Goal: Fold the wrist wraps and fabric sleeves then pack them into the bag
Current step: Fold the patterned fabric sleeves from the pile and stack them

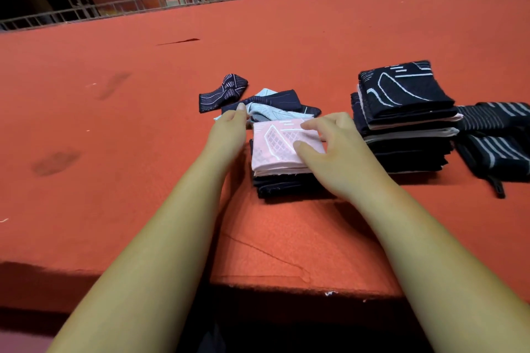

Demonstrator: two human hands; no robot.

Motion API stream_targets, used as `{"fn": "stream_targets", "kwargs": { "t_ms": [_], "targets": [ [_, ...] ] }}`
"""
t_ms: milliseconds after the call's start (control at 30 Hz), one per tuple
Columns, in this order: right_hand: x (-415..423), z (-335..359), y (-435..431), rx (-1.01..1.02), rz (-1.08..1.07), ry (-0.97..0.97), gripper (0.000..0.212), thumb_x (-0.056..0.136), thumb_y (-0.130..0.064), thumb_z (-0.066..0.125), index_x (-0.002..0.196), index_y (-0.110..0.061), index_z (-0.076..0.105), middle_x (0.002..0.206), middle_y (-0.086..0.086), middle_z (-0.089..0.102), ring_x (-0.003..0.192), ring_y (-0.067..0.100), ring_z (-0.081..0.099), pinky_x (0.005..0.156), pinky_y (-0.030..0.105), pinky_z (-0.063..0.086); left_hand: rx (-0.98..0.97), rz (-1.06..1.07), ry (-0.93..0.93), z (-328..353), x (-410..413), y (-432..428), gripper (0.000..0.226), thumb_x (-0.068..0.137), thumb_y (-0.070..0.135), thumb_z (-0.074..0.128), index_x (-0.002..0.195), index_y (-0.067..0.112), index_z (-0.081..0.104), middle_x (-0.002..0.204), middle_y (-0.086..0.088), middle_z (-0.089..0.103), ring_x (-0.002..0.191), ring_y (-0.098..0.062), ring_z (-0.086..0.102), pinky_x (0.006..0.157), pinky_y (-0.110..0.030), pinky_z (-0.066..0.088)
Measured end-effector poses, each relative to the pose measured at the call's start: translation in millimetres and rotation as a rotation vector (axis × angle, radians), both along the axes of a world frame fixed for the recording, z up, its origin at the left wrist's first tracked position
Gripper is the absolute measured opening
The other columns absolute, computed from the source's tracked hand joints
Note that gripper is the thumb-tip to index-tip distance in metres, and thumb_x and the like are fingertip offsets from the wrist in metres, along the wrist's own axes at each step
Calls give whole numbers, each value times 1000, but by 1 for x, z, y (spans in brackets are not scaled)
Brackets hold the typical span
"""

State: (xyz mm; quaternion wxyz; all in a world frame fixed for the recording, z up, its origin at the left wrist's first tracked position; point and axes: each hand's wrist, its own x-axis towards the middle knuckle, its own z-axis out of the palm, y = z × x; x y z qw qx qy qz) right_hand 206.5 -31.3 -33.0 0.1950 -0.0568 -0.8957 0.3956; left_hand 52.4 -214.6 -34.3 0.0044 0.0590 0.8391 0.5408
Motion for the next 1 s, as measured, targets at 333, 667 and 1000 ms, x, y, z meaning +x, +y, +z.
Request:
{"fn": "stream_targets", "kwargs": {
  "t_ms": [333, 667, 1000],
  "targets": [
    [-7, -12, 0, 1, 55, -32, 42, 101, -46, 65, 140, -32, 64, 154, -13, 37, 138, 3, 45, 108, 20, 29, 10, -56, -123, -3, -45, 15, 28, 110, 44, 53, 115, 26, 74, 99, 5, 75, 78, -14, 67, 69, -23, 52],
    [-4, -7, -2, 6, 62, -17, 38, 101, -46, 64, 137, -32, 64, 156, -13, 37, 141, 3, 44, 108, 19, 27, 298, 104, 93, 7, -46, 12, 24, 83, 24, 83, 106, 19, 86, 100, 3, 83, 93, -14, 77, 97, -39, 61],
    [19, 24, -18, -39, 101, 93, 46, 102, -41, 65, 147, -33, 54, 170, -15, 26, 153, -3, 26, 117, 18, 22, 471, 154, 488, 98, 35, 11, 28, 87, 5, 72, 107, 21, 83, 107, 4, 82, 99, -5, 76, 90, -27, 61]
  ]
}}
